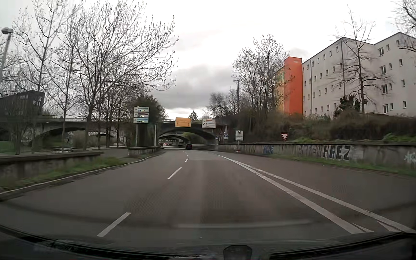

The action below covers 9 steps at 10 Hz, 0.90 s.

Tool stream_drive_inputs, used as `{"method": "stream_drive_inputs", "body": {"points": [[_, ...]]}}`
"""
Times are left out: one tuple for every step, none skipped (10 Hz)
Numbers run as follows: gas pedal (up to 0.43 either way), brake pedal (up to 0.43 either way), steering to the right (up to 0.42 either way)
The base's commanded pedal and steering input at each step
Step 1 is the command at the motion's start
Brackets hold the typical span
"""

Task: Follow the waypoints while adhering to traffic rules and regulations

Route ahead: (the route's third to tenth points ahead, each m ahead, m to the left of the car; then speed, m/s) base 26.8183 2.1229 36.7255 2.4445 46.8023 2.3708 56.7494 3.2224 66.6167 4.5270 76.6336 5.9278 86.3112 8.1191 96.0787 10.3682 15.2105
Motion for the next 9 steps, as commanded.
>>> {"method": "stream_drive_inputs", "body": {"points": [[0.138, 0.000, -0.011], [0.130, 0.000, -0.012], [0.130, 0.000, -0.011], [0.130, 0.000, -0.012], [0.130, 0.000, -0.013], [0.130, 0.000, -0.012], [0.118, 0.000, -0.013], [0.110, 0.000, -0.013], [0.110, 0.000, -0.013]]}}
